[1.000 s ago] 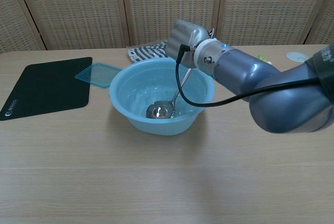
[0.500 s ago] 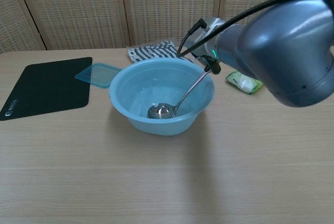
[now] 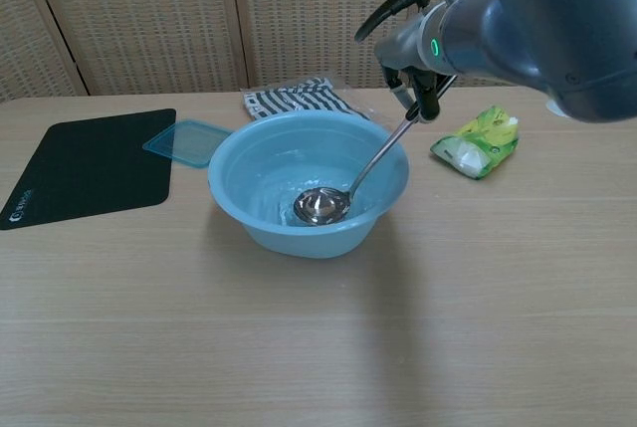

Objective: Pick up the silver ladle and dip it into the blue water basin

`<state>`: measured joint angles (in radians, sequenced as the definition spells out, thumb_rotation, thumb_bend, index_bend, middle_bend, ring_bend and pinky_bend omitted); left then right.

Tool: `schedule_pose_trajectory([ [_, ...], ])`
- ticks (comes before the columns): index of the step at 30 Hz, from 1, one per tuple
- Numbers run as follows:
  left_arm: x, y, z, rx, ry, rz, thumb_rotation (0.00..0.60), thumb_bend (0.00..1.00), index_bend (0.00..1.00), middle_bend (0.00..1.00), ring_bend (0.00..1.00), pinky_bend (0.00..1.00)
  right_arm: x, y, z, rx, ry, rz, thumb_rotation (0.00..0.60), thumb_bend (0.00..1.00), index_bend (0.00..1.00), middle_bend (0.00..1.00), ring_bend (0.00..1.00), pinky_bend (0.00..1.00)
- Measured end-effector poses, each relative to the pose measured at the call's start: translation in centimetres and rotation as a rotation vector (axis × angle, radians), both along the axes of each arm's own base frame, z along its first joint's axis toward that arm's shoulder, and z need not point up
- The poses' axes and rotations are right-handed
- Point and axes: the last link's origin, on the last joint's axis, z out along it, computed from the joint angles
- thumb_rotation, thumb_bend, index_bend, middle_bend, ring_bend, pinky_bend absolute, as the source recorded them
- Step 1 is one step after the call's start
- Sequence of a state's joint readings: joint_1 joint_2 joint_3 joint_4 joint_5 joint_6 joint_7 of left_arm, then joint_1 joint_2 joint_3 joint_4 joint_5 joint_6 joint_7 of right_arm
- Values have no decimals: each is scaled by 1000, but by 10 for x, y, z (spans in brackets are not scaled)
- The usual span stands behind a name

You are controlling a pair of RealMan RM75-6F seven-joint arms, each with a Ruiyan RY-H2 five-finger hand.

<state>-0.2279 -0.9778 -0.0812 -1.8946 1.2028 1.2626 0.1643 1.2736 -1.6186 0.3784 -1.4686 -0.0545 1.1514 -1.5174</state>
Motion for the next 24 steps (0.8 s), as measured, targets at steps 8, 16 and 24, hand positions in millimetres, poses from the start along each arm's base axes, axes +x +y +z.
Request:
schedule_pose_trajectory([
  [8, 0, 1, 0, 0, -1, 3, 600, 0, 0, 0, 0, 0, 5, -2, 13, 3, -71, -69, 600, 865, 875, 987, 988, 1000],
  [16, 0, 1, 0, -4, 0, 6, 600, 0, 0, 0, 0, 0, 11, -5, 28, 9, -153, -112, 600, 865, 875, 987, 988, 1000],
  [24, 0, 1, 0, -5, 0, 5, 600, 0, 0, 0, 0, 0, 18, -6, 38, 4, -179, -116, 600, 865, 875, 987, 988, 1000],
])
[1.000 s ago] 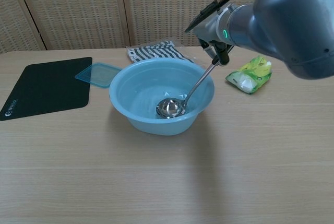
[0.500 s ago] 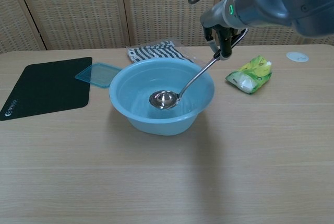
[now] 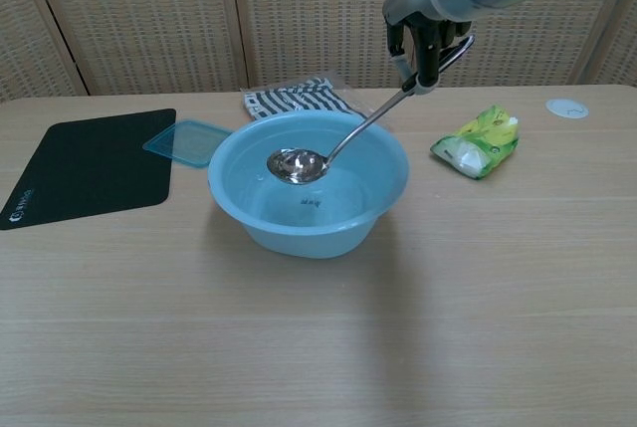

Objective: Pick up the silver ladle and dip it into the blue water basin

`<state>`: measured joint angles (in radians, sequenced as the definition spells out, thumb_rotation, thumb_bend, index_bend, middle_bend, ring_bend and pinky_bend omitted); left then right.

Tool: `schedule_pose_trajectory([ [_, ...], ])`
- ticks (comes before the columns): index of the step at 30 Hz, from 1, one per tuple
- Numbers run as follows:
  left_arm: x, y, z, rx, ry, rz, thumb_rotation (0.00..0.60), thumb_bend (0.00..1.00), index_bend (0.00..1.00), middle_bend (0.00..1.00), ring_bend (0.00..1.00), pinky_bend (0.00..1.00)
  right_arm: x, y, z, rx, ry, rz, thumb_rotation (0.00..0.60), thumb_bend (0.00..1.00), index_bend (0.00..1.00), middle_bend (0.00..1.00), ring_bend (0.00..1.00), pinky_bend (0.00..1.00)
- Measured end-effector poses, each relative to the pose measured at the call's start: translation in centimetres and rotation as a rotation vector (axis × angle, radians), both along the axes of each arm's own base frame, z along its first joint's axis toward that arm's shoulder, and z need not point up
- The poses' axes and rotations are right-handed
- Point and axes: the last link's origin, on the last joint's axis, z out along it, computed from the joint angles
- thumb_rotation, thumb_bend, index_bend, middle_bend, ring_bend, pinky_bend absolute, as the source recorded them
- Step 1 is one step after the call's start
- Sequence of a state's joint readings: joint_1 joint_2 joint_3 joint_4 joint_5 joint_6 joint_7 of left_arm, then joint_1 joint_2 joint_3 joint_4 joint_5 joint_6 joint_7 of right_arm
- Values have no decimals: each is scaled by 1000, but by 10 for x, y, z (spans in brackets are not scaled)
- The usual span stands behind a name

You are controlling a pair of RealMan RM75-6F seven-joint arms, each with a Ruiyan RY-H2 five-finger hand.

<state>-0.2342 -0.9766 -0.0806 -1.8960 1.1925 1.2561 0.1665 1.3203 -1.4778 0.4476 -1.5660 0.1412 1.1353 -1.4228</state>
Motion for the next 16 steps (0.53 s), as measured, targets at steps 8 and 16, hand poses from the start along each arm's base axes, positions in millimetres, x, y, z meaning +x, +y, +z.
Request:
schedule_pose_trajectory([
  [8, -1, 1, 0, 0, 3, 3, 600, 0, 0, 0, 0, 0, 7, -2, 9, -16, -9, -8, 600, 865, 875, 987, 988, 1000],
  [16, -1, 1, -1, -1, 4, 3, 600, 0, 0, 0, 0, 0, 8, -3, 13, -25, -11, -16, 600, 865, 875, 987, 988, 1000],
])
